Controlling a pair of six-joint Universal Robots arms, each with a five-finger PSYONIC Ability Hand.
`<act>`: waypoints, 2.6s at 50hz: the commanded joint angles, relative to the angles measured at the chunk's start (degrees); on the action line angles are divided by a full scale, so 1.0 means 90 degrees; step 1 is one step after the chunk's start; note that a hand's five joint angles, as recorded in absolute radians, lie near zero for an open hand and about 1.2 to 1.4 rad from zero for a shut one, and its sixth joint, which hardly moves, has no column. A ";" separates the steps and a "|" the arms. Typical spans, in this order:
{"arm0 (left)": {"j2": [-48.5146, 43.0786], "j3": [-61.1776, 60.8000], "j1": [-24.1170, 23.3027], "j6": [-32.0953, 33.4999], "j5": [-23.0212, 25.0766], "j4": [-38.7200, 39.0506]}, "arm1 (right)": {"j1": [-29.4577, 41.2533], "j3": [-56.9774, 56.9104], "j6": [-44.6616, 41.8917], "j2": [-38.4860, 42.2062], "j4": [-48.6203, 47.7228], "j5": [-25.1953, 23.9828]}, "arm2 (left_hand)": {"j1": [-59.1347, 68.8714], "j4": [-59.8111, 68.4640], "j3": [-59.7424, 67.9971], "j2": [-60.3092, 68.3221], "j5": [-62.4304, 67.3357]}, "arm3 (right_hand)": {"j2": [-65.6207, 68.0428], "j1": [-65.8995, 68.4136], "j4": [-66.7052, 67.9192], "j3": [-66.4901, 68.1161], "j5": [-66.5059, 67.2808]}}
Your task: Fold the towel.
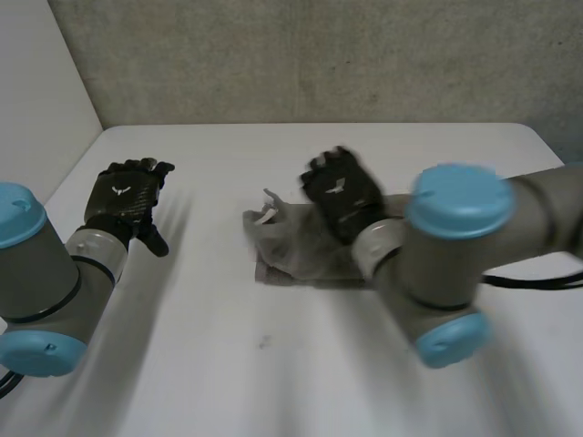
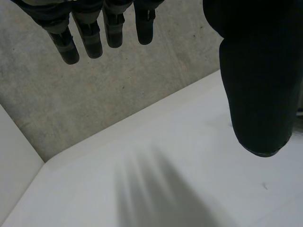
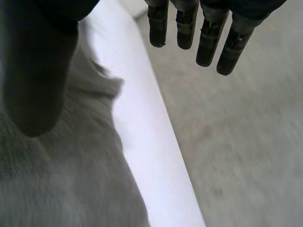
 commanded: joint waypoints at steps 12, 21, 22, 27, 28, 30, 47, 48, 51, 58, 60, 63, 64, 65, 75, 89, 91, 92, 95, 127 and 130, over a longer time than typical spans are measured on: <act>-0.0091 -0.0047 -0.0093 0.0025 0.0002 0.0143 | -0.2667 0.2008 0.1712 -0.0394 0.0087 -0.1189 | 0.0037 0.0052 0.0049 0.0066 -0.0151 | 0.2707 0.2877 0.2705 0.2803 0.2852; -0.0072 -0.0076 -0.0122 0.0025 -0.0008 0.0153 | -0.2726 0.1550 0.1732 -0.0022 0.0126 -0.1326 | 0.0037 0.0052 0.0049 0.0066 -0.0151 | 0.7242 0.7412 0.7240 0.7338 0.7388; -0.0062 -0.0105 -0.0113 0.0025 0.0002 0.0153 | -0.2706 0.1501 0.1751 -0.0061 0.0165 -0.1326 | 0.0037 0.0052 0.0049 0.0066 -0.0151 | 0.7242 0.7412 0.7240 0.7338 0.7388; -0.0042 -0.0106 -0.0103 0.0025 -0.0008 0.0153 | -0.2608 0.1538 0.1819 -0.0227 0.0467 -0.1326 | 0.0037 0.0052 0.0049 0.0066 -0.0151 | 0.0086 0.0256 0.0084 0.0181 0.0231; -0.0042 -0.0106 -0.0103 0.0025 -0.0008 0.0153 | -0.2608 0.1539 0.1819 -0.0228 0.0468 -0.1326 | 0.0037 0.0052 0.0049 0.0066 -0.0151 | 0.0054 0.0224 0.0052 0.0149 0.0199; -0.0033 -0.0115 -0.0103 0.0025 0.0002 0.0153 | -0.2618 0.1695 0.2082 -0.0383 0.0497 -0.1355 | 0.0037 0.0052 0.0049 0.0066 -0.0151 | -0.0451 -0.0281 -0.0453 -0.0356 -0.0306; -0.0032 -0.0184 -0.0122 0.0025 0.0002 0.0162 | -0.2716 0.1901 0.2571 -0.0238 0.0215 -0.1423 | 0.0037 0.0052 0.0049 0.0066 -0.0151 | 0.2121 0.2291 0.2119 0.2217 0.2266; -0.0032 -0.0184 -0.0122 0.0025 0.0002 0.0163 | -0.2716 0.1901 0.2571 -0.0237 0.0214 -0.1423 | 0.0037 0.0052 0.0049 0.0066 -0.0151 | 0.2128 0.2298 0.2126 0.2224 0.2273; -0.0032 -0.0184 -0.0122 0.0025 0.0002 0.0182 | -0.2725 0.1881 0.2630 -0.0131 0.0107 -0.1433 | 0.0037 0.0052 0.0049 0.0066 -0.0151 | 0.3690 0.3860 0.3688 0.3786 0.3835; -0.0032 -0.0203 -0.0122 0.0025 0.0002 0.0211 | -0.2999 0.1881 0.2630 -0.0130 0.0078 -0.1365 | 0.0037 0.0052 0.0049 0.0066 -0.0151 | 0.7242 0.7412 0.7240 0.7338 0.7388; -0.0032 -0.0213 -0.0122 0.0025 0.0002 0.0211 | -0.3135 0.1901 0.2543 -0.0275 0.0078 -0.1326 | 0.0037 0.0052 0.0049 0.0066 -0.0151 | 0.7242 0.7412 0.7240 0.7338 0.7388; -0.0023 -0.0223 -0.0122 0.0025 0.0002 0.0211 | -0.3175 0.1852 0.2445 -0.0539 0.0078 -0.1258 | 0.0037 0.0052 0.0049 0.0066 -0.0151 | 0.7242 0.7412 0.7240 0.7338 0.7388; -0.0023 -0.0223 -0.0122 0.0025 0.0002 0.0211 | -0.3175 0.1852 0.2444 -0.0540 0.0078 -0.1257 | 0.0037 0.0052 0.0049 0.0066 -0.0151 | 0.7242 0.7412 0.7240 0.7338 0.7388; -0.0023 -0.0223 -0.0122 0.0025 0.0002 0.0211 | -0.3136 0.1794 0.2357 -0.0646 0.0087 -0.1238 | 0.0037 0.0052 0.0049 0.0066 -0.0151 | 0.7242 0.7412 0.7240 0.7338 0.7388; 0.0007 -0.0106 -0.0122 0.0015 -0.0007 0.0192 | -0.1608 0.0273 0.1830 -0.0425 0.0185 -0.1248 | 0.0037 0.0052 0.0049 0.0066 -0.0151 | 0.7242 0.7412 0.7240 0.7338 0.7388; 0.0016 0.0597 -0.0434 -0.0004 -0.0066 0.0075 | 0.0487 -0.1907 0.0835 0.1900 0.1531 -0.1335 | 0.0037 0.0052 0.0049 0.0066 -0.0151 | 0.7242 0.7412 0.7240 0.7338 0.7388; 0.0007 0.0715 -0.0474 -0.0004 -0.0066 0.0016 | 0.0497 -0.1937 0.0706 0.1911 0.1611 -0.1267 | 0.0037 0.0052 0.0049 0.0066 -0.0151 | 0.7242 0.7412 0.7240 0.7338 0.7388; -0.0022 0.0831 -0.0484 -0.0004 -0.0076 -0.0081 | 0.0468 -0.1899 0.0716 0.1805 0.1659 -0.1257 | 0.0042 0.0057 0.0054 0.0071 -0.0146 | 0.6897 0.7067 0.6895 0.6993 0.7043; -0.0091 0.1123 -0.0581 -0.0043 -0.0076 -0.0256 | 0.0429 -0.1665 0.1065 0.1270 0.1553 -0.1257 | 0.0042 0.0057 0.0054 0.0071 -0.0146 | -0.0535 -0.0365 -0.0537 -0.0440 -0.0390; -0.3244 0.4191 -0.2281 -0.1000 -0.0037 -0.1858 | -0.1525 -0.0978 0.4388 0.0903 0.1610 -0.1326 | 0.0247 0.0262 0.0259 0.0276 0.0059 | -0.0535 -0.0365 -0.0537 -0.0440 -0.0390; -0.3411 0.4211 -0.2271 -0.0981 -0.0056 -0.1946 | -0.1495 -0.1359 0.4388 0.1391 0.1805 -0.1384 | 0.0266 0.0281 0.0278 0.0295 0.0078 | -0.0535 -0.0365 -0.0537 -0.0440 -0.0390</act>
